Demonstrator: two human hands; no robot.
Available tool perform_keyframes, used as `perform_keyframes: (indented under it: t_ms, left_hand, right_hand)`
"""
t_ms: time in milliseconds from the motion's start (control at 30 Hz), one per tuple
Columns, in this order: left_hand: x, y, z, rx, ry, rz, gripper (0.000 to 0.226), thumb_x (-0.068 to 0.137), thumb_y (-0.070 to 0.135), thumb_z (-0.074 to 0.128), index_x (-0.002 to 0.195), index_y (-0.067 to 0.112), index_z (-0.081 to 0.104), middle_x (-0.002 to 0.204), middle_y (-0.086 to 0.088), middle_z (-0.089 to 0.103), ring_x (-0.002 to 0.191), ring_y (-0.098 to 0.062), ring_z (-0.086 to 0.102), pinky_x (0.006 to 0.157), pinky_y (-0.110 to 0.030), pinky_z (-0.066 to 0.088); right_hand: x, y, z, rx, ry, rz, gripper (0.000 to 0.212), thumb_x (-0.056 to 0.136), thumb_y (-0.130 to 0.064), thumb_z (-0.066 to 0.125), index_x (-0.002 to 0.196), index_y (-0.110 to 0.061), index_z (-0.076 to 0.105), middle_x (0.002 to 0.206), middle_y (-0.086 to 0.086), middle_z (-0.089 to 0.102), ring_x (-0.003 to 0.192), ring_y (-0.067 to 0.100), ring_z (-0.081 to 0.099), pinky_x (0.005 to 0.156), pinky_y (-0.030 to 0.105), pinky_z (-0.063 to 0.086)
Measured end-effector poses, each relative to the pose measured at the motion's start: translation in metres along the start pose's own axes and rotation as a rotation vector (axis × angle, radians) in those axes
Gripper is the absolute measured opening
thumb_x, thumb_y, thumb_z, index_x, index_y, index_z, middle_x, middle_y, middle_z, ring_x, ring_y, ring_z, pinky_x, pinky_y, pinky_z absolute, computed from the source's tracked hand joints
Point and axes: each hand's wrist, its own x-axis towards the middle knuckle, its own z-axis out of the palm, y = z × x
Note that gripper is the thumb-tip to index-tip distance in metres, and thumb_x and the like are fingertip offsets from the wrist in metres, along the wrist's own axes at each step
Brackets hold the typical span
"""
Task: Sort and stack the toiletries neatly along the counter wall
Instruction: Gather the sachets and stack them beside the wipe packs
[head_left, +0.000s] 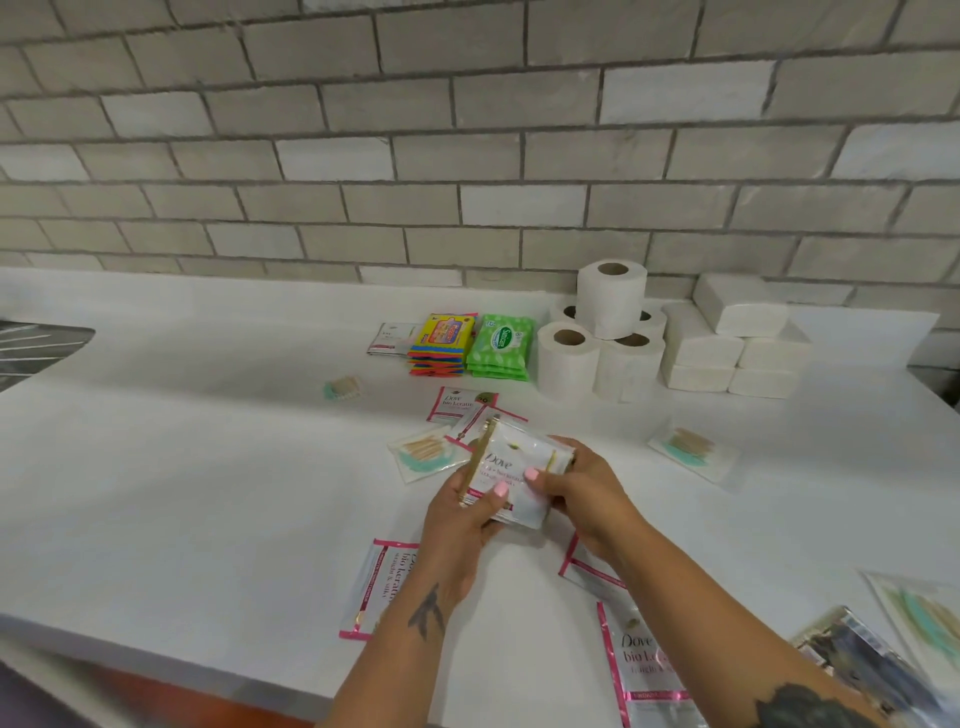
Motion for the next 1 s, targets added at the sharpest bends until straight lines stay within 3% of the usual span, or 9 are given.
perform_keyframes:
  t_ms: [133, 200, 267, 333, 433, 600, 767, 900, 1000]
  left_hand:
    - [0.004, 0.002, -0.012, 0.459, 0.080, 0.139, 0.029, 0.077, 0.007, 0.074, 0.100, 0.023, 0.068, 0.100, 0.002, 0.073, 0.095, -0.018, 0.069, 0.084, -0.032, 0.055]
    - [0.006, 0.001, -0.014, 0.569, 0.065, 0.201, 0.029, 0.077, 0.008, 0.073, 0.101, 0.023, 0.066, 0.100, 0.007, 0.072, 0.096, -0.015, 0.067, 0.084, -0.026, 0.053]
    - [0.005, -0.001, -0.012, 0.697, 0.077, 0.220, 0.031, 0.078, 0.008, 0.072, 0.104, 0.021, 0.061, 0.102, 0.007, 0.069, 0.095, -0.013, 0.064, 0.074, -0.007, 0.047]
    - [0.003, -0.004, -0.008, 0.745, 0.081, 0.198, 0.038, 0.078, 0.007, 0.071, 0.111, 0.019, 0.056, 0.104, 0.006, 0.066, 0.095, -0.011, 0.061, 0.064, -0.001, 0.043]
    - [0.001, -0.010, -0.005, 0.769, 0.090, 0.183, 0.040, 0.080, 0.010, 0.070, 0.113, 0.021, 0.051, 0.108, 0.007, 0.064, 0.098, -0.009, 0.060, 0.063, -0.003, 0.043]
    - [0.007, -0.005, -0.007, 0.791, 0.080, 0.192, 0.037, 0.085, 0.010, 0.065, 0.118, 0.018, 0.051, 0.111, 0.006, 0.061, 0.103, -0.010, 0.058, 0.068, -0.003, 0.040]
    - [0.031, 0.029, -0.030, 0.695, 0.008, 0.122, 0.051, 0.076, 0.018, 0.071, 0.124, 0.019, 0.054, 0.116, 0.004, 0.065, 0.108, -0.016, 0.062, 0.090, -0.028, 0.050]
    - [0.063, 0.064, -0.057, 0.470, -0.045, -0.003, 0.045, 0.069, 0.010, 0.067, 0.112, 0.022, 0.063, 0.108, -0.004, 0.071, 0.098, -0.024, 0.068, 0.087, -0.049, 0.054]
    - [0.090, 0.094, -0.077, 0.349, -0.093, -0.091, 0.038, 0.084, -0.003, 0.059, 0.118, 0.015, 0.060, 0.105, -0.006, 0.070, 0.086, -0.018, 0.069, 0.069, -0.032, 0.058]
  right_hand:
    - [0.003, 0.008, -0.001, -0.195, 0.027, -0.145, 0.031, 0.074, 0.013, 0.067, 0.090, -0.011, 0.059, 0.087, 0.011, 0.068, 0.082, 0.026, 0.065, 0.074, 0.036, 0.055]
    - [0.004, 0.014, -0.002, -0.285, 0.018, -0.194, 0.029, 0.073, 0.012, 0.067, 0.085, -0.013, 0.058, 0.082, 0.008, 0.067, 0.077, 0.022, 0.062, 0.073, 0.036, 0.053]
    - [0.003, 0.022, -0.002, -0.307, 0.021, -0.210, 0.029, 0.071, 0.012, 0.068, 0.083, -0.012, 0.058, 0.080, 0.006, 0.066, 0.076, 0.021, 0.061, 0.073, 0.035, 0.051]
    - [0.000, 0.029, -0.003, -0.289, 0.012, -0.197, 0.031, 0.063, 0.003, 0.075, 0.086, -0.013, 0.061, 0.083, 0.005, 0.070, 0.080, 0.021, 0.064, 0.077, 0.039, 0.053]
    - [-0.001, 0.038, -0.005, -0.318, -0.020, -0.185, 0.045, 0.056, -0.014, 0.077, 0.099, -0.021, 0.062, 0.096, 0.000, 0.073, 0.093, 0.021, 0.068, 0.083, 0.042, 0.055]
    - [0.007, 0.033, -0.002, -0.505, 0.010, -0.251, 0.046, 0.074, 0.000, 0.071, 0.109, -0.021, 0.052, 0.101, -0.003, 0.066, 0.099, 0.020, 0.062, 0.081, 0.031, 0.051]
    - [0.019, 0.010, 0.023, -0.538, -0.021, -0.371, 0.075, 0.071, -0.010, 0.078, 0.126, -0.032, 0.030, 0.111, -0.008, 0.049, 0.091, 0.009, 0.059, 0.077, 0.031, 0.055]
    - [0.041, -0.004, 0.047, -0.847, -0.019, -0.783, 0.065, 0.064, -0.021, 0.068, 0.123, -0.022, 0.040, 0.129, -0.008, 0.037, 0.119, 0.006, 0.035, 0.100, 0.019, 0.032]
    - [0.069, -0.014, 0.069, -1.184, -0.074, -1.100, 0.057, 0.058, -0.024, 0.063, 0.113, -0.021, 0.050, 0.130, 0.001, 0.048, 0.126, 0.019, 0.035, 0.107, 0.035, 0.030]
